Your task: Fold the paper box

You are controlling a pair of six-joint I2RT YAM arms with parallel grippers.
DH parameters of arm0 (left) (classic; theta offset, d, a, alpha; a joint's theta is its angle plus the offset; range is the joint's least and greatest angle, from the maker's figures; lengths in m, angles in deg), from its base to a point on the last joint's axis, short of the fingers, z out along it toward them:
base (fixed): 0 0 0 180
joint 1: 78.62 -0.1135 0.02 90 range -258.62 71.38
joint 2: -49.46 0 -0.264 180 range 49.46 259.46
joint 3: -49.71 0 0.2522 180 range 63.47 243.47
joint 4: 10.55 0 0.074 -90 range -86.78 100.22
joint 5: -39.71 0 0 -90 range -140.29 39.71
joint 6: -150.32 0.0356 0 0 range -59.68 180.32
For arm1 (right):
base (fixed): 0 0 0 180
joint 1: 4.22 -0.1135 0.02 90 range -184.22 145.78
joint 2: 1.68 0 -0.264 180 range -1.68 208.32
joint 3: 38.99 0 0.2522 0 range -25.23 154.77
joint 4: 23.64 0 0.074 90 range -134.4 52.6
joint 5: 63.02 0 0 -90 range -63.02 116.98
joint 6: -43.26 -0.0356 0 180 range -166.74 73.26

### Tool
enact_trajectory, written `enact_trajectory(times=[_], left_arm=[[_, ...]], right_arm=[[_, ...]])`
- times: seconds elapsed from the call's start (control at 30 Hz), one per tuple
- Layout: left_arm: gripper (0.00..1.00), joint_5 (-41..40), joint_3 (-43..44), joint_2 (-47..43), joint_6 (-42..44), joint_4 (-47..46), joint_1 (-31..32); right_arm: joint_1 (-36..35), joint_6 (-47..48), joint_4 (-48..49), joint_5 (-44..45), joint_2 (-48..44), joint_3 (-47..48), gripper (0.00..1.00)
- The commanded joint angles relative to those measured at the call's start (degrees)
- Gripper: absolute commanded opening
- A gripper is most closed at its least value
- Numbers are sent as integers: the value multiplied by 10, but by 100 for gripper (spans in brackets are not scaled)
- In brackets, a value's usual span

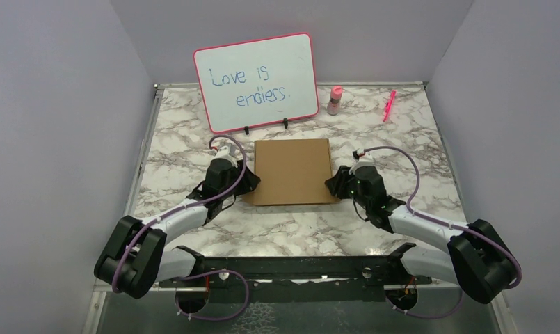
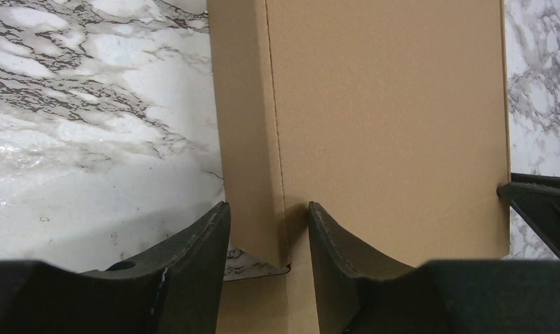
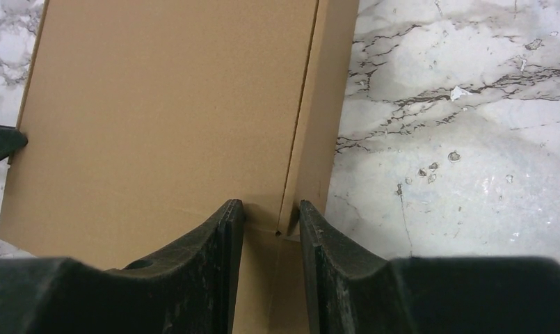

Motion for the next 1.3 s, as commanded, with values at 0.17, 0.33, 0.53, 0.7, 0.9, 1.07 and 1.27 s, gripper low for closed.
enact_trajectory(times=[0.17,0.33,0.53,0.7,0.9,1.07,1.27], left_arm=[[56,-31,54,-32,27,99,-4],[67,-73,108,-100,58,179,-6],[84,-114,204,-166,138,301,-9],[99,-145,265,-191,220,359,-19],[99,-175,272,-187,275,372,-53],[99,-142,228,-209,277,371,-112],[99,-156,213,-227,282,373,-113]], right_arm=[[0,73,-80,-24,-11,58,46],[1,130,-132,-55,-16,113,57],[-8,200,-183,-135,-19,161,76],[-57,263,-188,-163,-15,179,89],[-137,361,-223,-138,30,213,94],[-205,470,-289,-90,86,267,98],[-303,579,-284,31,141,284,98]])
